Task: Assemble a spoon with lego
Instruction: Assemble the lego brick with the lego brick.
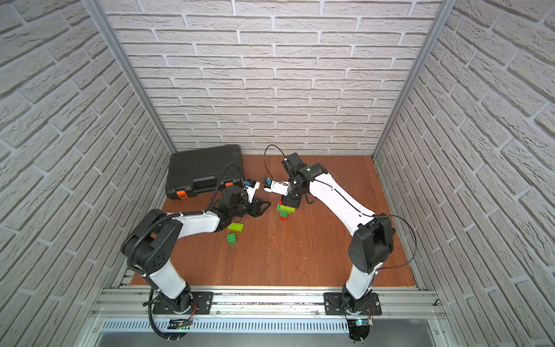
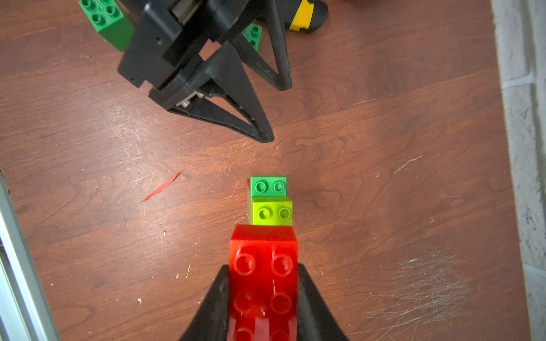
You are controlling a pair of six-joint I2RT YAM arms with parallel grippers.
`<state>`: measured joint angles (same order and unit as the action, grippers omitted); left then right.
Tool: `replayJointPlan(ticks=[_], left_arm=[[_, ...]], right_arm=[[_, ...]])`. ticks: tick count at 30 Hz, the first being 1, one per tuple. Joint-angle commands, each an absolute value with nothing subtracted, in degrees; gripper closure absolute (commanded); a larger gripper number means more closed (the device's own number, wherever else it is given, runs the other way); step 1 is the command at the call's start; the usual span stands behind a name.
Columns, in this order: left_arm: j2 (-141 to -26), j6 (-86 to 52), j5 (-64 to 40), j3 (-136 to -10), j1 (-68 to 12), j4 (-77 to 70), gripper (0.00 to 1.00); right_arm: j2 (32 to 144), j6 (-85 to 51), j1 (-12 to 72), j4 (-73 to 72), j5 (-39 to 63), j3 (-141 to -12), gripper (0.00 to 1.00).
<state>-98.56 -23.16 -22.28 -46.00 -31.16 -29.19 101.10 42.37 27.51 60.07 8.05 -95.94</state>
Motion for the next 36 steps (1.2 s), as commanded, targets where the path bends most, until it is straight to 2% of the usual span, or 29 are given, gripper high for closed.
replayJointPlan(ticks=[1, 36], left_arm=[[-99.8, -24.3, -24.4, -47.4, -31.5, -33.8, 0.41], [-102.7, -24.1, -26.2, -50.7, -32.3, -32.0, 0.42]], right_arm=[[102.4, 43.4, 26.6, 62.8, 9.6, -97.6, 0.79], [105.8, 43.1, 24.7, 59.1, 11.4, -97.0, 0.8]])
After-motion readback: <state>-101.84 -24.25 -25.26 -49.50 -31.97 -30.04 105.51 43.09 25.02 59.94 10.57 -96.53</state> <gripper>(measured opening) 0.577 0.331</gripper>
